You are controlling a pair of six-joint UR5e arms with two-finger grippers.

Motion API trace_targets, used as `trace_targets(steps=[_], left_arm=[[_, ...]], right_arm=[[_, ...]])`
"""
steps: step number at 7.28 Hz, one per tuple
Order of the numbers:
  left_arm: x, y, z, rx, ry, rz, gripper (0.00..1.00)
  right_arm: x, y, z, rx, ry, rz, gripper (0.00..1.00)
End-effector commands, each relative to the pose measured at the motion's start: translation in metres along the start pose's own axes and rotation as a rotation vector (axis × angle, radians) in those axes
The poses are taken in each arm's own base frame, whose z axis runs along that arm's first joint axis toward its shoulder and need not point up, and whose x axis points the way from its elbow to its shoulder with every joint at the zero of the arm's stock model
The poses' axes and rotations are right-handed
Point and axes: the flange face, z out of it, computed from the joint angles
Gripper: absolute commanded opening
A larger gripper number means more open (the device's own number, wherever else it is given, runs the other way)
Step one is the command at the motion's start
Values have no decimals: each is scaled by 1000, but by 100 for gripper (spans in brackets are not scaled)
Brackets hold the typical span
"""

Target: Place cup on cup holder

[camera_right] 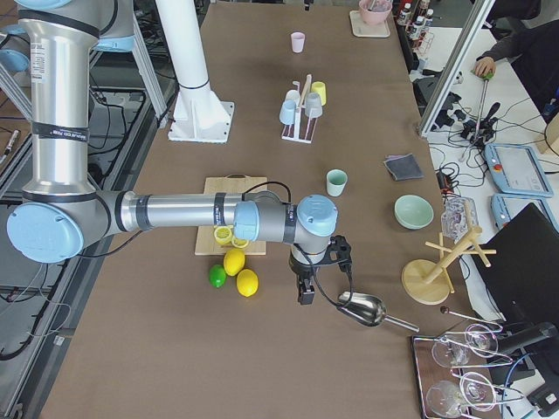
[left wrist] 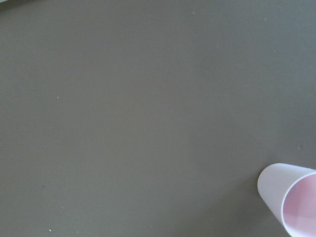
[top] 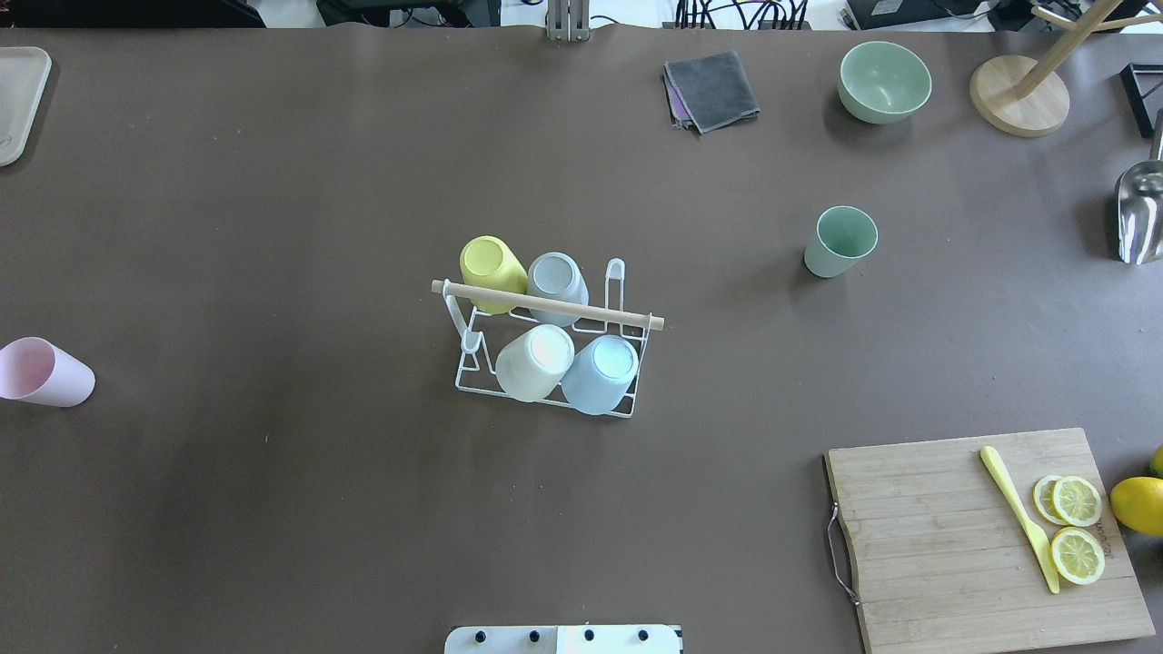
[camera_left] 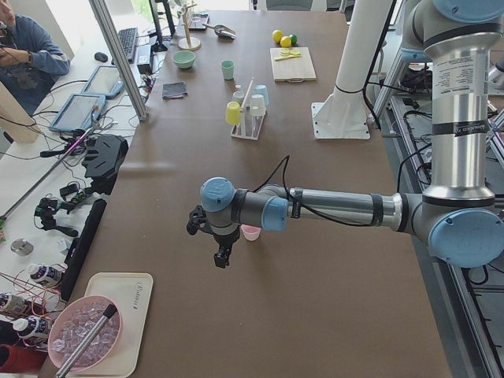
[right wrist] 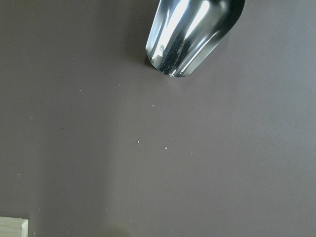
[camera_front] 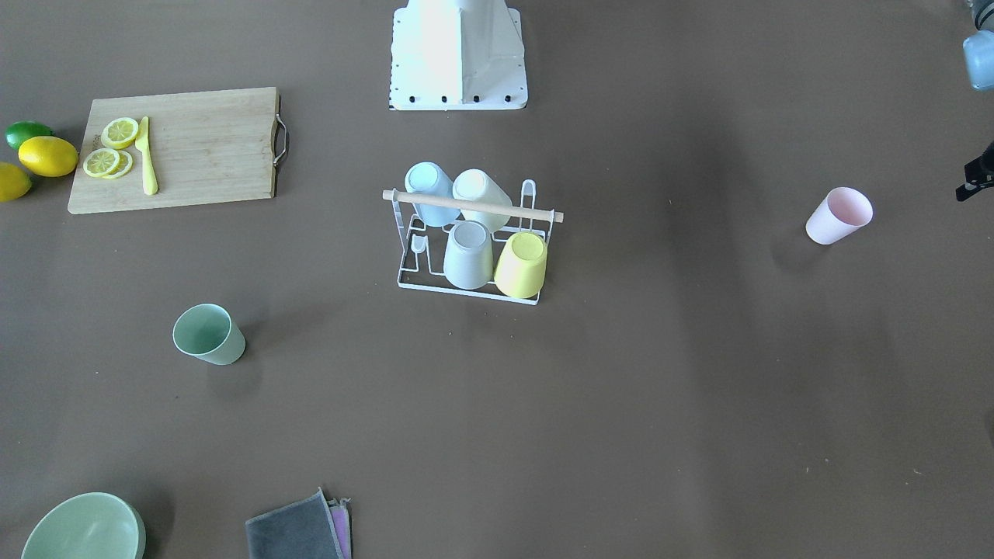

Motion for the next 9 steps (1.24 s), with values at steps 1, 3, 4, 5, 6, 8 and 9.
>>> trace_targets(steps=[1, 3, 4, 5, 6, 8, 9], left_arm=[[0, -5, -1, 2, -1, 1, 99], [1, -10, -2, 7, -1, 5, 99], [2, -18, -3, 11, -1, 10, 99], [2, -22, -4, 13, -2, 12, 99], [3, -23, -4, 14, -2, 13, 99], [4, -37, -6, 21, -2, 22, 99], [5, -56, -8, 27, -2, 28, 99]], right_arm=[[0, 0, 0, 0, 1, 0, 100], [0, 1, 0, 0, 1, 0, 100], [1, 2, 1, -2, 1, 0, 100], [1, 2, 1, -2, 2, 0, 100], [1, 2, 1, -1, 3, -1, 100], [0, 1, 0, 0, 3, 0, 100], [0, 0, 0, 0, 1, 1, 100]])
